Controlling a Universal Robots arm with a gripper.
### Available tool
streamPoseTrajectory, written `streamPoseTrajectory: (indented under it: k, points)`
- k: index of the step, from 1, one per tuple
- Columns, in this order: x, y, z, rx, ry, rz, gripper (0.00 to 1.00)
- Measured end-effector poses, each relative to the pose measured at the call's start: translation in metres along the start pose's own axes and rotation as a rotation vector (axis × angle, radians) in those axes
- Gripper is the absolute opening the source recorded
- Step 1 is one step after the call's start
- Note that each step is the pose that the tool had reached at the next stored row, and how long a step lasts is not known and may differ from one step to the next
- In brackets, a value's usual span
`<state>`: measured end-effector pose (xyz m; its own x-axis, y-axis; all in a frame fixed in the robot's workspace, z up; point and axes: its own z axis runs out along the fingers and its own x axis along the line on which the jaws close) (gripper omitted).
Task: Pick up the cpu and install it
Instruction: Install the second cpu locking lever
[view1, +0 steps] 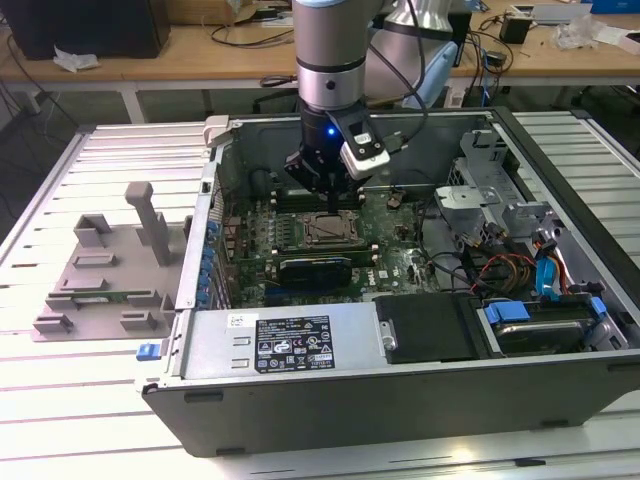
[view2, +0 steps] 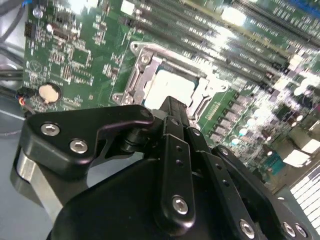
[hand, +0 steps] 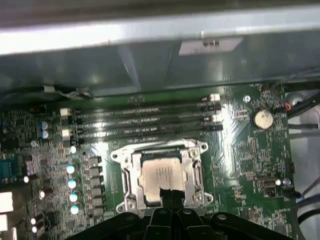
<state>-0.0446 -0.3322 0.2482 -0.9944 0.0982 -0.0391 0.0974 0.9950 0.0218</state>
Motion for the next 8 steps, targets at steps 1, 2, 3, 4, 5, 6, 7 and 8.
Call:
streamPoseTrajectory:
  k: [1,2,3,4,5,6,7,8]
  points:
    - [-0.0005,-0.0047,0.0000,-0.0002,-0.0001,0.000,0.11]
    - [-0.0010,-0.0103,-0.0002,-0.0001,0.0000,0.000,0.11]
    - [-0.0013,-0.0137,-0.0002,-0.0001,0.0000,0.000,0.11]
    - [-0.0021,-0.0206,-0.0003,-0.0002,-0.0001,0.000,0.11]
    - [-0.0030,-0.0302,-0.0003,-0.0001,-0.0001,0.000,0.11]
    - [-0.0033,-0.0339,0.0003,0.0001,0.0002,-0.008,0.11]
    - [-0.0032,-0.0344,0.0010,-0.0006,0.0008,-0.020,0.11]
    - [-0.0032,-0.0345,0.0014,-0.0008,0.0016,-0.031,0.11]
